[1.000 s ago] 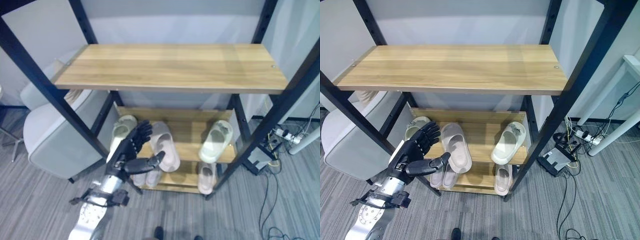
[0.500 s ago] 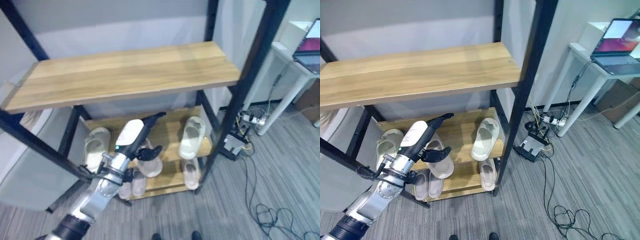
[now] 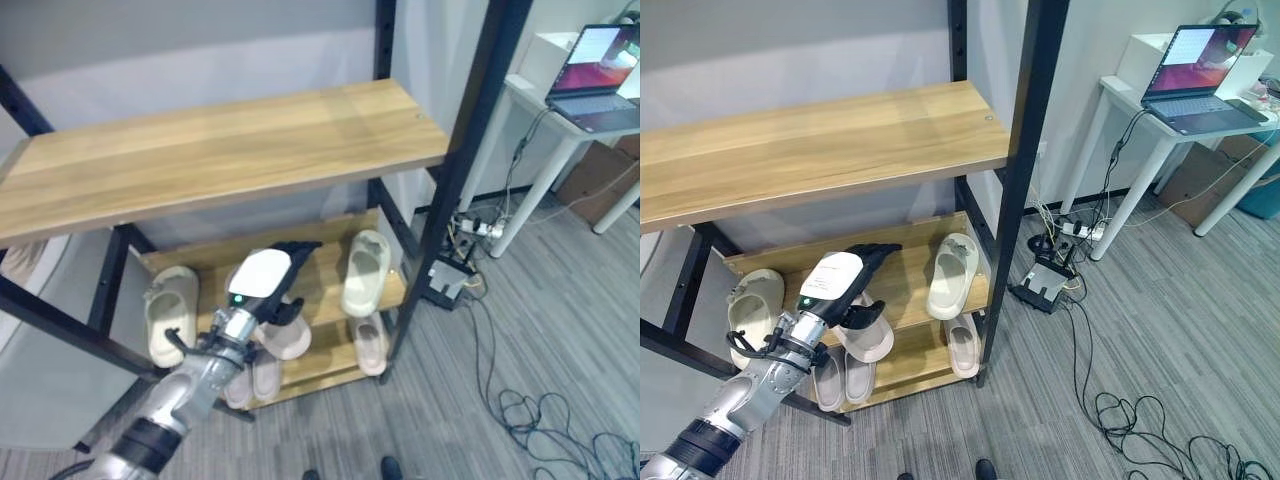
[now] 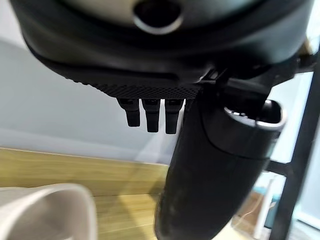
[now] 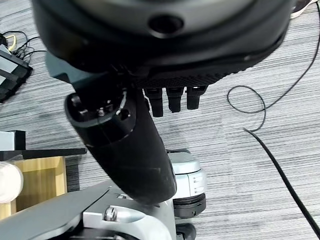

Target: Arrange the slippers neatly on the shoe rack.

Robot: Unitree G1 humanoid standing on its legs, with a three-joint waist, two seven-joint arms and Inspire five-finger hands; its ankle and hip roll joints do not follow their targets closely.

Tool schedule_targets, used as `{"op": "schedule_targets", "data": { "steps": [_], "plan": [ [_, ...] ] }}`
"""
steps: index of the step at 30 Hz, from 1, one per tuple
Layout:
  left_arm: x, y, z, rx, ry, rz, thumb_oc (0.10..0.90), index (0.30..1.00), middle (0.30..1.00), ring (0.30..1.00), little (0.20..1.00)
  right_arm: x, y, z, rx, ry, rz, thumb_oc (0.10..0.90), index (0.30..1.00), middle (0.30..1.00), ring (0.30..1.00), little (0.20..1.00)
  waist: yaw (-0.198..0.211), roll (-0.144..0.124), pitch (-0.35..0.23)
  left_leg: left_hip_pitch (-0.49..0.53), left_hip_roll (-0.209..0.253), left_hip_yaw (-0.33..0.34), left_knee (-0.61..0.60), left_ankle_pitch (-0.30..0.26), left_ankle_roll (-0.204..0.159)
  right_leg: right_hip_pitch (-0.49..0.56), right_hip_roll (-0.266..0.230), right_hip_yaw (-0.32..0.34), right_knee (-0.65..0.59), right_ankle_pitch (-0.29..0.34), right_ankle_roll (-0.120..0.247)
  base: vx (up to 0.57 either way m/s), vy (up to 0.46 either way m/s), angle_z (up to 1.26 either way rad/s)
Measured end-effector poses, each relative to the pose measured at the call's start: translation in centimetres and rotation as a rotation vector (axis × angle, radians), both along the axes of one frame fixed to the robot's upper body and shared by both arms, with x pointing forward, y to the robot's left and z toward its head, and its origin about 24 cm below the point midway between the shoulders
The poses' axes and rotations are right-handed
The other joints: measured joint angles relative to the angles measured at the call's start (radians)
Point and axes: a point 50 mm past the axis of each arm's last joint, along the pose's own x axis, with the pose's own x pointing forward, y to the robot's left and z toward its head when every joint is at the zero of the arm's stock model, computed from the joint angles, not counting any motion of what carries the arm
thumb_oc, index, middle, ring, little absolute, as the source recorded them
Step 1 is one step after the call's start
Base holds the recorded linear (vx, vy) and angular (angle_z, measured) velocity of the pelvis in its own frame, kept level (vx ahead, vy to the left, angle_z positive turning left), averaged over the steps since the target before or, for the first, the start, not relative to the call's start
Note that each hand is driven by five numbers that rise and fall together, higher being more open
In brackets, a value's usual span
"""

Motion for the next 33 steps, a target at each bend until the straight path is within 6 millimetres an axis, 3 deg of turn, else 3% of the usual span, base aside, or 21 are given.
{"op": "schedule_targets", "data": {
  "steps": [9,15,19,23,24,30,33],
  "plan": [
    [0.4,2.9,0.5,0.018,-0.065,0.165,0.800,0.900,0.900,0.900,0.900,-0.1,0.4,-0.1,0.010,0.006,-0.002,0.800,0.900,0.900,0.900,0.900,0.002,-0.021,-0.010,-0.014,-0.003,0.000,0.000,0.000,0.002,-0.014,-0.003,-0.001,0.000,0.002,0.001,0.00,0.010,0.00],
    [1.0,3.6,-0.2,0.037,-0.047,0.211,0.800,0.900,0.900,0.900,0.900,0.5,0.4,-0.1,0.009,-0.012,0.015,0.800,0.900,0.900,0.900,0.900,-0.001,-0.033,-0.009,-0.055,-0.008,0.000,0.001,0.006,0.007,-0.055,-0.007,0.000,0.006,0.014,0.007,-0.05,0.023,-0.01],
    [1.7,4.3,-1.6,0.083,0.017,0.252,0.800,0.900,0.900,0.900,0.900,1.0,0.5,0.0,0.009,-0.028,0.024,0.800,0.900,0.900,0.900,0.900,-0.001,-0.058,-0.003,-0.091,-0.012,0.014,0.004,0.019,0.012,-0.095,-0.010,0.013,0.007,0.028,0.012,-0.03,0.017,-0.09],
    [2.5,3.9,-0.7,0.086,-0.018,0.242,0.800,0.900,0.900,0.900,0.900,1.1,0.5,0.0,0.001,-0.032,0.027,0.800,0.900,0.900,0.900,0.900,0.005,-0.077,0.011,-0.116,-0.013,0.016,-0.001,0.012,0.000,-0.126,-0.014,0.017,0.000,0.024,0.021,0.01,0.032,-0.02],
    [2.7,3.8,-0.4,0.087,-0.031,0.248,0.400,0.300,0.300,0.300,0.300,1.5,0.5,0.0,-0.002,-0.041,0.028,0.800,0.900,0.900,0.900,0.900,0.005,-0.078,0.024,-0.117,-0.012,0.016,0.000,0.013,-0.001,-0.127,-0.015,0.018,0.000,0.025,0.021,-0.01,0.021,-0.03],
    [4.3,4.1,1.8,0.095,-0.120,0.293,0.400,0.300,0.300,0.300,0.300,2.5,0.5,0.2,-0.004,-0.073,0.035,0.800,0.900,0.900,0.900,0.900,0.005,-0.065,0.060,-0.133,-0.016,0.017,0.001,0.017,0.006,-0.141,-0.013,0.023,0.003,0.040,0.015,0.01,0.011,-0.03],
    [5.1,5.2,3.4,0.079,-0.165,0.374,0.400,0.300,0.300,0.300,0.300,3.3,0.5,0.3,-0.005,-0.091,0.039,0.800,0.900,0.900,0.900,0.900,-0.003,-0.068,0.065,-0.127,-0.013,0.029,0.004,0.018,0.012,-0.141,-0.009,0.026,0.008,0.040,0.015,0.03,0.013,-0.11]
  ]
}}
